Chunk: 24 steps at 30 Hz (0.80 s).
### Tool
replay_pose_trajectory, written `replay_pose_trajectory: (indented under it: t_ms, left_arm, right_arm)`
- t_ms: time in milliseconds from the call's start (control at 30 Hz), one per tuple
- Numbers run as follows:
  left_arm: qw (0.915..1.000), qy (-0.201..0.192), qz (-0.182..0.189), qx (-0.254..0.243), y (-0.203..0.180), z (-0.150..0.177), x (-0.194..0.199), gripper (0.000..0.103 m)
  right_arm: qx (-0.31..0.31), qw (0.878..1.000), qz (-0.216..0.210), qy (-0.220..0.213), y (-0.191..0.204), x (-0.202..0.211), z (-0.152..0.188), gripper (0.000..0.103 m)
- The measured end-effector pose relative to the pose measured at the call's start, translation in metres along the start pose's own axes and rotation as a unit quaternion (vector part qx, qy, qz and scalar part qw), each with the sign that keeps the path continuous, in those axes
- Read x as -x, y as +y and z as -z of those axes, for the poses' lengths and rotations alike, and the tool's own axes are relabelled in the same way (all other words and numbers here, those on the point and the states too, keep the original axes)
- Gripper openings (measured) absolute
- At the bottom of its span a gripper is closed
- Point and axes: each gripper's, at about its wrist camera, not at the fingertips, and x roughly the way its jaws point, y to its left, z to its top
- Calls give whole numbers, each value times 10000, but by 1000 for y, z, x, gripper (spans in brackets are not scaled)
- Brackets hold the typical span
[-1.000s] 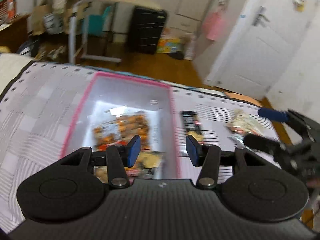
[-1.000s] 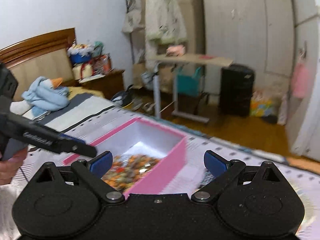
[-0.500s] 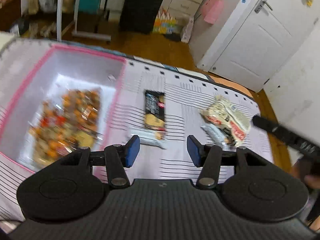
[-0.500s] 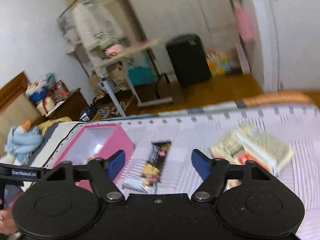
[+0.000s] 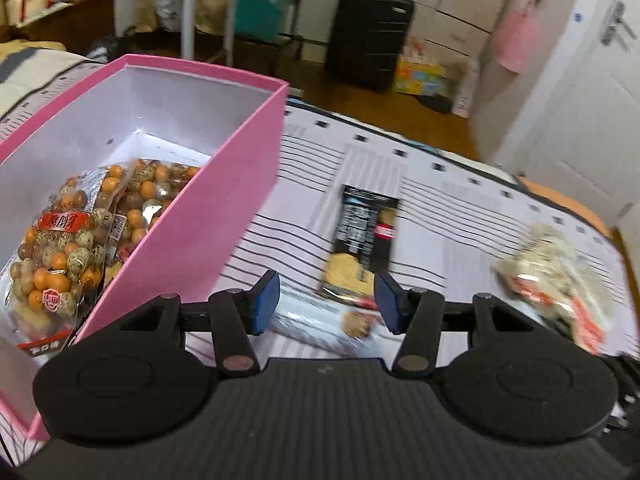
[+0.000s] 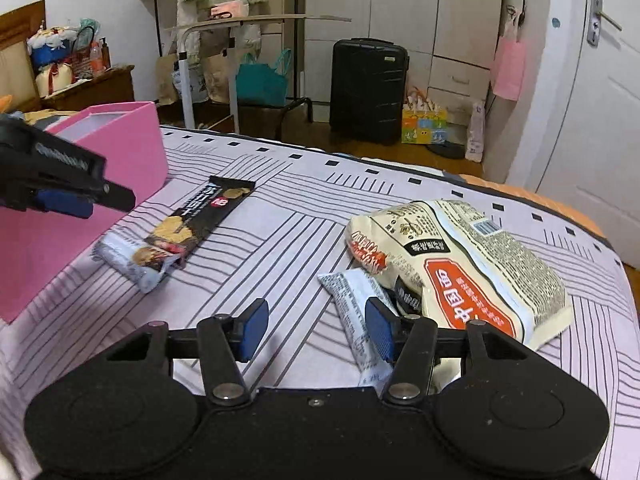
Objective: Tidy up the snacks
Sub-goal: 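Move both grippers toward the white-wrapped biscuit bars on the bed, then grasp a white biscuit bar with the left gripper while the right grasps another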
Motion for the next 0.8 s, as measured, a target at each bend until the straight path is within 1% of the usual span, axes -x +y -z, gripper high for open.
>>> replay_pose_trajectory:
  t_ms: [100, 233, 267, 333, 400, 433, 467, 500, 533, 567, 600, 633, 733, 800]
  left_arm:
    - [9996, -1, -279, -48, 1, 1, -19, 51]
    - [9985, 301, -457, -63, 7, 6, -35, 52]
    - [9984, 324, -461, -25, 10, 8, -35, 53]
    - [9985, 298, -464, 41, 12, 11, -34, 58]
    - [9983, 325, -459, 151, 13, 12, -37, 61]
    - [9981, 362, -450, 196, 13, 11, -40, 62]
    - [9978, 422, -458, 233, 13, 10, -44, 62]
    - [9974, 471, -471, 283, 14, 10, -46, 62]
    - [9972, 508, -450, 305, 15, 11, -47, 60]
    - [9973, 527, -414, 302, 15, 12, -46, 59]
    - [9976, 539, -352, 267, 16, 13, -43, 54]
    - [9977, 574, -276, 222, 16, 15, -40, 52]
    - [9972, 736, -32, 113, 18, 18, -34, 50]
    - [9962, 836, 204, 118, 21, 21, -29, 50]
  right_arm:
    - [-64, 9997, 223, 20, -3, -6, 1, 59]
    - [-96, 9986, 488, 186, -10, -12, 2, 59]
    - [-83, 9988, 437, 207, -13, -11, 3, 59]
    - [-66, 9990, 385, 228, -14, -11, 4, 59]
    - [27, 9990, 353, 264, -12, -13, 6, 60]
    - [44, 9989, 359, 285, -10, -15, 7, 59]
    - [37, 9987, 405, 301, -7, -15, 8, 51]
    - [52, 9982, 526, 284, -5, -14, 10, 40]
    - [92, 9978, 601, 276, -2, -12, 11, 35]
    - [100, 9976, 615, 288, 1, -9, 12, 32]
    - [-1, 9978, 584, 312, 1, -5, 12, 30]
    - [-193, 9980, 488, 356, 0, -2, 12, 30]
    - [-868, 9949, -69, 502, -5, 7, 12, 30]
    - [-1374, 9880, -413, 575, -13, 11, 14, 30]
